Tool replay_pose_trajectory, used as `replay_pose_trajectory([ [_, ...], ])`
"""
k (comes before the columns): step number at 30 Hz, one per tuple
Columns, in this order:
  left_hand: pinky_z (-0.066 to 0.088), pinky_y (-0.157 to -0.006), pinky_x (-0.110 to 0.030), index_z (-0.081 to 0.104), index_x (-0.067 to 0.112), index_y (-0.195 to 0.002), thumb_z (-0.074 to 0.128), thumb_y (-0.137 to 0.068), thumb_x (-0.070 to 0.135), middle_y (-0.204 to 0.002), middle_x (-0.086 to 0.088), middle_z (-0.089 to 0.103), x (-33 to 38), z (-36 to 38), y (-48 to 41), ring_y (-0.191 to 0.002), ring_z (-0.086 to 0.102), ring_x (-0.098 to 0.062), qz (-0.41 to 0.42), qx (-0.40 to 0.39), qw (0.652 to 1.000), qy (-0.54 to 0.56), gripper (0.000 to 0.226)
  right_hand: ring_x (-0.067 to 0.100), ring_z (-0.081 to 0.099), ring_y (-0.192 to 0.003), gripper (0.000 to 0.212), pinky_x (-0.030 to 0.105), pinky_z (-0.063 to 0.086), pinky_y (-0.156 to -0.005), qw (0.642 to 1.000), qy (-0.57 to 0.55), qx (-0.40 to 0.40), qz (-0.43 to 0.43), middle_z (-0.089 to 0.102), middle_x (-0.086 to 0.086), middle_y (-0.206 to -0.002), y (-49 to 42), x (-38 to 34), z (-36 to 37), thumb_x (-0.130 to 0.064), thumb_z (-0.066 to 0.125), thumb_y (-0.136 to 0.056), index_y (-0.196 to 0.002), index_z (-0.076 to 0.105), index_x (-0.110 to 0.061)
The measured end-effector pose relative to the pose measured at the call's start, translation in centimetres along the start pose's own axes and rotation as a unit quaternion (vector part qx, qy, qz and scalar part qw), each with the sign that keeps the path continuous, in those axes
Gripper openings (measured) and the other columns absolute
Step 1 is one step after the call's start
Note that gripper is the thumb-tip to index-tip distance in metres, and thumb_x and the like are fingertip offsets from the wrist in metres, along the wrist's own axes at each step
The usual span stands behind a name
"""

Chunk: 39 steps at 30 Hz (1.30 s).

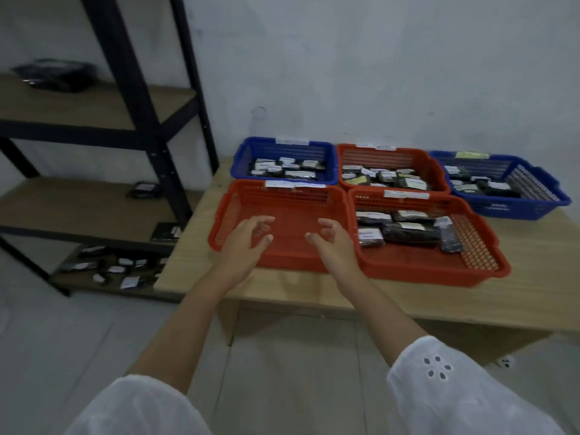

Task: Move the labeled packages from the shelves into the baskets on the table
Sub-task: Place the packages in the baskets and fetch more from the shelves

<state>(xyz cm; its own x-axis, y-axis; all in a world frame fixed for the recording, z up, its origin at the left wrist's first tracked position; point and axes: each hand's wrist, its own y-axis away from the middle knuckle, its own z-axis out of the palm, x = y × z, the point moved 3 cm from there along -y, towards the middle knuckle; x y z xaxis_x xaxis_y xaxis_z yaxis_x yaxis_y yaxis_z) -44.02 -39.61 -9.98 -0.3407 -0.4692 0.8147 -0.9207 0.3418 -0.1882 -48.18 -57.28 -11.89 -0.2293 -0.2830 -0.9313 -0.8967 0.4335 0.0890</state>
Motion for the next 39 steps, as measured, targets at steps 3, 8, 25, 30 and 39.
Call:
replay_pose_trajectory([
  [3,0.044,-0.094,-0.028,0.055,0.016,-0.122,0.055,-0.092,0.007,-0.113,-0.008,0.057,-3.4,-6.2,0.7,-0.104,0.054,-0.014,-0.007,0.006,1.0,0.008,0.032,0.022,0.048,-0.117,0.041,0.044,0.041,-0.102,1.0,-0.012,-0.025,-0.003,0.053,0.001,-0.118,0.9,-2.7,7.1,-0.035,0.066,-0.082,-0.12,0.054,-0.028],
  [8,0.042,-0.092,-0.023,0.054,0.023,-0.124,0.054,-0.094,0.016,-0.116,-0.001,0.058,-9.9,-17.3,1.5,-0.107,0.054,-0.008,-0.017,0.003,1.0,-0.023,0.031,0.027,0.051,-0.115,0.036,0.045,0.04,-0.102,0.997,-0.055,-0.063,0.004,0.055,0.009,-0.119,2.4,-7.6,20.4,-0.028,0.066,-0.084,-0.118,0.054,-0.022],
  [25,0.035,-0.078,-0.005,0.051,0.027,-0.125,0.052,-0.095,0.018,-0.111,0.009,0.054,-29.0,-31.2,-5.0,-0.099,0.05,0.001,-0.093,-0.046,0.995,-0.002,0.031,0.017,0.051,-0.1,0.032,0.027,0.04,-0.073,0.976,-0.122,-0.061,0.172,0.054,0.002,-0.116,-4.4,-9.4,45.5,-0.03,0.063,-0.087,-0.116,0.055,-0.019],
  [30,0.036,-0.077,0.003,0.05,0.031,-0.123,0.051,-0.095,0.018,-0.114,0.005,0.054,-33.4,-32.6,-10.3,-0.095,0.049,0.01,-0.089,-0.057,0.994,0.014,0.031,0.019,0.052,-0.102,0.028,0.031,0.04,-0.083,0.96,-0.148,-0.024,0.235,0.056,0.002,-0.11,-9.7,-8.8,50.3,-0.027,0.062,-0.089,-0.114,0.056,-0.017],
  [39,0.035,-0.071,0.004,0.048,0.033,-0.122,0.049,-0.096,0.019,-0.107,0.009,0.053,-43.1,-33.0,-15.5,-0.089,0.048,0.014,-0.107,-0.173,0.979,0.02,0.03,0.026,0.052,-0.106,0.042,0.036,0.039,-0.077,0.911,-0.18,0.032,0.37,0.055,0.01,-0.119,-15.6,-3.5,57.6,-0.025,0.061,-0.09,-0.127,0.052,-0.01],
])
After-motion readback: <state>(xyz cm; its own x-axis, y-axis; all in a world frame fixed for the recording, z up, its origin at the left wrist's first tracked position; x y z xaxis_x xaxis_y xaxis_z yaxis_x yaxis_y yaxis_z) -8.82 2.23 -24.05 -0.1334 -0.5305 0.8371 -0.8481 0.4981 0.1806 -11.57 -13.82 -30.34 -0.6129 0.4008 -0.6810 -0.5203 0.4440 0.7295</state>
